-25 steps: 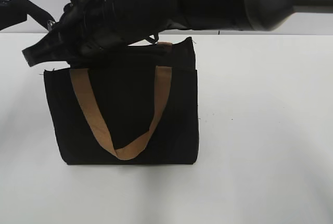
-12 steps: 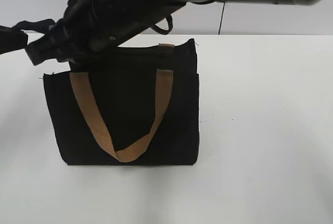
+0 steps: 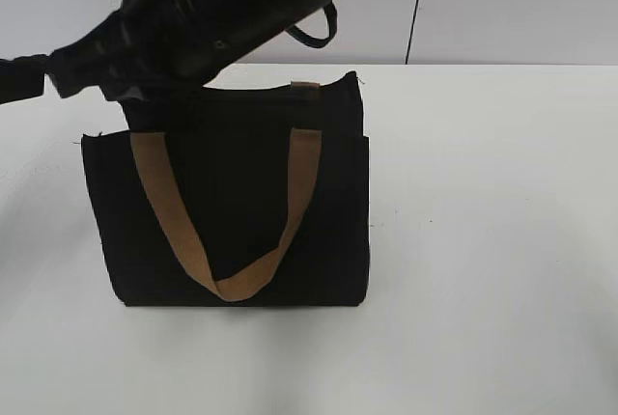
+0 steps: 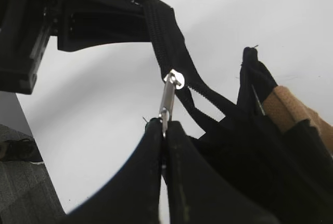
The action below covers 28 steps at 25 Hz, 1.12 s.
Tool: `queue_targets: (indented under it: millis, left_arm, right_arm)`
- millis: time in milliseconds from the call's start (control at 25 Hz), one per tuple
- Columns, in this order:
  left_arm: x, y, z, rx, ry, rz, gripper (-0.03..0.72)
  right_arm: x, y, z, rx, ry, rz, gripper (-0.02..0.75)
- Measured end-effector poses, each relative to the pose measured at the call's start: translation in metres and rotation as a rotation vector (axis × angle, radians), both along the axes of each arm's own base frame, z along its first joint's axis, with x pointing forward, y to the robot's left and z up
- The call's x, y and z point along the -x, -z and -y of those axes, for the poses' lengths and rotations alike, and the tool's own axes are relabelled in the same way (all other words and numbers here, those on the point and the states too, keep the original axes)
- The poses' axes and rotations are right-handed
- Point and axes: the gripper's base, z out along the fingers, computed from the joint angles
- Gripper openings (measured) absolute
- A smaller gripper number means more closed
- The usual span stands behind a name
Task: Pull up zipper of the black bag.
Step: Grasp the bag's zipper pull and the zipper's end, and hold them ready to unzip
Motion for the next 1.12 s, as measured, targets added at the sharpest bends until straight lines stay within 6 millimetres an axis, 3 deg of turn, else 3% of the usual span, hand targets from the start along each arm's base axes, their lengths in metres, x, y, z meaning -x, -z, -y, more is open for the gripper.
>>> queue_targets:
  millis: [360,720,1120]
  left_arm:
    - [0.003,0.010,-0.002,-0.010,-0.028,-0.031,0.022]
    - [0.003,0.013,-0.003,-0.027,-0.054,-0.035,0.022]
    - [0.003,0.013,-0.003,-0.029,-0.057,-0.035,0.021]
  right_arm:
    - [-0.025,0.002,0.032,0.049,0.062,-0.064,-0.015]
    - [-0.026,0.001,0.058,0.210,0.034,-0.096,-0.015]
    - [-0.035,-0.011,0.109,0.337,0.094,-0.174,-0.015]
